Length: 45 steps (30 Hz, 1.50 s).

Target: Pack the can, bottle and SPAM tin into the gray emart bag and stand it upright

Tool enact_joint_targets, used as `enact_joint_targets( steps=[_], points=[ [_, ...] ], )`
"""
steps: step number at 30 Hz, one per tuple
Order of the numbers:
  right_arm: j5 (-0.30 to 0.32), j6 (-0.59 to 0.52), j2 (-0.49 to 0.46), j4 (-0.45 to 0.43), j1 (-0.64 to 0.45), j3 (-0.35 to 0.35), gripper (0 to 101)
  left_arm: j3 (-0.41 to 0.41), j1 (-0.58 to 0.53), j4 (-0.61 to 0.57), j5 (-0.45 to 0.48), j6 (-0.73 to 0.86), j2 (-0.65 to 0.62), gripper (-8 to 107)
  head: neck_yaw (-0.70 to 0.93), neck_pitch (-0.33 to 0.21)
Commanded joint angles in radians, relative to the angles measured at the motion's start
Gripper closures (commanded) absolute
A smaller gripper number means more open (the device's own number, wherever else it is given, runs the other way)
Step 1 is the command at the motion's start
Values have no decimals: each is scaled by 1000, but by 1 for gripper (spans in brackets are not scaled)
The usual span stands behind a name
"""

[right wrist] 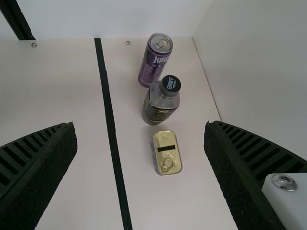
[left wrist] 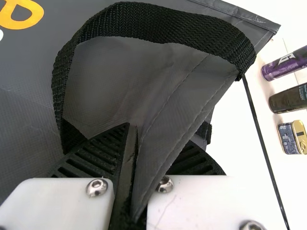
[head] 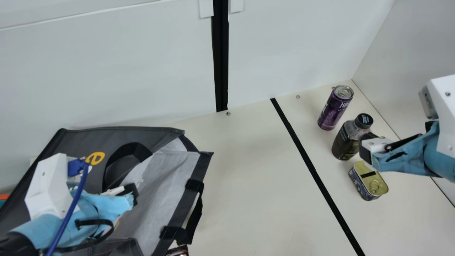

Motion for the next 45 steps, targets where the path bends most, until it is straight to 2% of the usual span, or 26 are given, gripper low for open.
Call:
enact_joint_targets(
  steps=[1,14,22,32,45],
  points=[
    [-1,23,7,-34,22,-9,6,0,0,0,0,0,0,107,-1,-23],
    [5,158,70,-199,153,-73,6,0,0,0,0,0,0,107,-1,-23],
    [5,211,131,-261,204,-115,6,0,0,0,0,0,0,107,-1,-23],
    [5,226,220,-269,212,-171,6,0,0,0,0,0,0,107,-1,-23],
    [-16,195,353,-221,154,-238,6,0,0,0,0,0,0,107,-1,-23]
  ],
)
